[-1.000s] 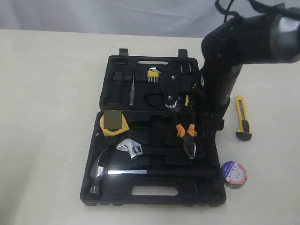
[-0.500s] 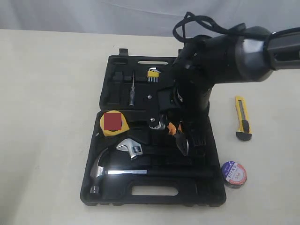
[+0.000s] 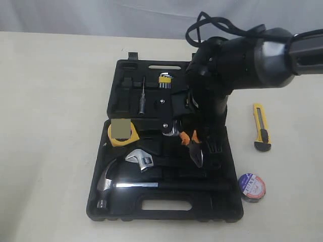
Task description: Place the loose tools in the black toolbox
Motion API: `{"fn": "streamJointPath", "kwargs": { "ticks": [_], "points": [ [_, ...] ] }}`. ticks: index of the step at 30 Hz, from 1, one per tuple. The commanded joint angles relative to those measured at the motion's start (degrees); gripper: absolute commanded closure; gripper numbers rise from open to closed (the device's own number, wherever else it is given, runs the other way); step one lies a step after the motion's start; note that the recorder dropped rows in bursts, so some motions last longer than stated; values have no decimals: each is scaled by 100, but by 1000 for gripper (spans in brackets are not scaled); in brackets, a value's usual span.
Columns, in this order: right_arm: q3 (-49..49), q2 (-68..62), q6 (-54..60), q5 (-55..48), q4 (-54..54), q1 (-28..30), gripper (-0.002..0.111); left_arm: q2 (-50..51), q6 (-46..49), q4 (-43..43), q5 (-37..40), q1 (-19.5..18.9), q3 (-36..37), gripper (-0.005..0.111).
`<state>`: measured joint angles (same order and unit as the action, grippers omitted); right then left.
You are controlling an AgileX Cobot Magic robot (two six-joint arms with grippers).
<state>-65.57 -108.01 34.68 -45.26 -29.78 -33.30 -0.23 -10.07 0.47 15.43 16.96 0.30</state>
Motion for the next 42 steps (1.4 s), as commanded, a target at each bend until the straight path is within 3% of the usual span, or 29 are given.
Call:
{"fn": "streamJointPath", "kwargs": {
  "ticks": [1, 19, 21, 22, 25, 27, 31, 35, 42],
  "points": [
    [-36, 66, -20, 350, -51, -14, 47, 23, 2, -47, 18, 26, -30, 107],
    [-36, 91, -69, 478, 250, -108, 47, 23, 2, -47, 18, 26, -30, 107],
    [-44, 169, -1116, 489, 218, -108, 49, 23, 2, -47, 18, 26, -30, 107],
    [-132, 238, -2412, 394, 20, -108, 56, 23, 2, -47, 18, 26, -30, 107],
    [-416, 300, -3330, -10, -40, -108, 71, 23, 2, -47, 18, 26, -30, 107],
    [-475, 305, -3371, -116, 521, -108, 66, 23, 2, -47, 18, 26, -30, 107],
    [-484, 305, -3638, -345, 1312, -108, 38, 23, 2, -47, 18, 26, -30, 107],
    [-484, 305, -4134, -374, 1442, -108, 37, 23, 2, -47, 18, 26, -30, 107],
    [-484, 225, -4053, -380, 1949, -108, 37, 23, 2, -47, 18, 26, -30, 107]
  ]
}}
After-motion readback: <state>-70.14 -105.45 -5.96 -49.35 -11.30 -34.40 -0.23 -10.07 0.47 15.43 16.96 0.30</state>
